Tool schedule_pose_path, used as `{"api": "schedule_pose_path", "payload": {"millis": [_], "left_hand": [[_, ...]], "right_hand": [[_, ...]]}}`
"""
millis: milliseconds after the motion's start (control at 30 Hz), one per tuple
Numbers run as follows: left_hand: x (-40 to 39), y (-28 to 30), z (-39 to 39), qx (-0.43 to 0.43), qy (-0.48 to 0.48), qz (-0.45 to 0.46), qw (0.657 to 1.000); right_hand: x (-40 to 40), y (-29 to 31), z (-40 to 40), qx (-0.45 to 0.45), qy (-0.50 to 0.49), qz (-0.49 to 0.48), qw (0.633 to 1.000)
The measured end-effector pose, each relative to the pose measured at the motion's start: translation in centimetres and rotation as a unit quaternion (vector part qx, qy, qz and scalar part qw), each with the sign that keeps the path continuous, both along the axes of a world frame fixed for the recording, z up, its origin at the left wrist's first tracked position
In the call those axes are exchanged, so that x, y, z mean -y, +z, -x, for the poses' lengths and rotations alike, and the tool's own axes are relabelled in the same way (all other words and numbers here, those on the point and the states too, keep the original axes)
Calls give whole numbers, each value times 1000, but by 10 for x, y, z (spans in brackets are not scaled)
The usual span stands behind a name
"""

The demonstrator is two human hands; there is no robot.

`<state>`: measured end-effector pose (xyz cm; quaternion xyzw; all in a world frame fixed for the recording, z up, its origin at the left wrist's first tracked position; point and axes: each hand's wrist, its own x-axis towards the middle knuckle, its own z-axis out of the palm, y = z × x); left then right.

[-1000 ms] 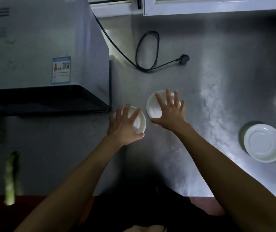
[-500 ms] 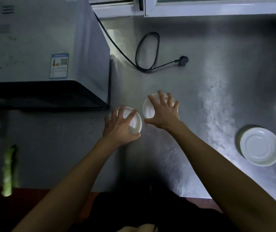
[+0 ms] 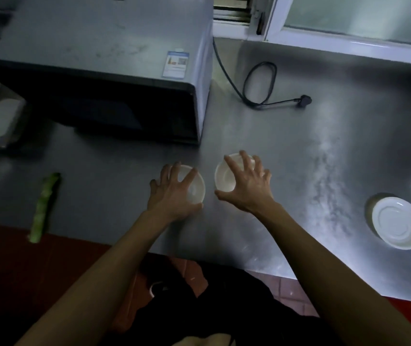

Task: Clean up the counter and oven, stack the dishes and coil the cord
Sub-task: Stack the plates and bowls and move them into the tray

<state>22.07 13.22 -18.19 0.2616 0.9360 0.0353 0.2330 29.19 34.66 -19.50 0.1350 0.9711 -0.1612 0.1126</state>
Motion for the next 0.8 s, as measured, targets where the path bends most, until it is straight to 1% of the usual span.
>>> {"api": "schedule_pose_path", "payload": {"millis": [300, 433, 600, 800], "left_hand": [[145, 20, -31, -60, 86, -29, 994], [206, 25, -47, -68, 122, -32, 990], [287, 42, -66, -93, 174, -38, 980], [370, 55, -81, -139, 241, -12, 960]], "right_hand": [[144, 31, -3, -30, 96, -56, 993], [200, 46, -6, -45, 126, -54, 990], [276, 69, -5, -89, 169, -52, 980], [351, 83, 14, -114, 235, -46, 964]]}}
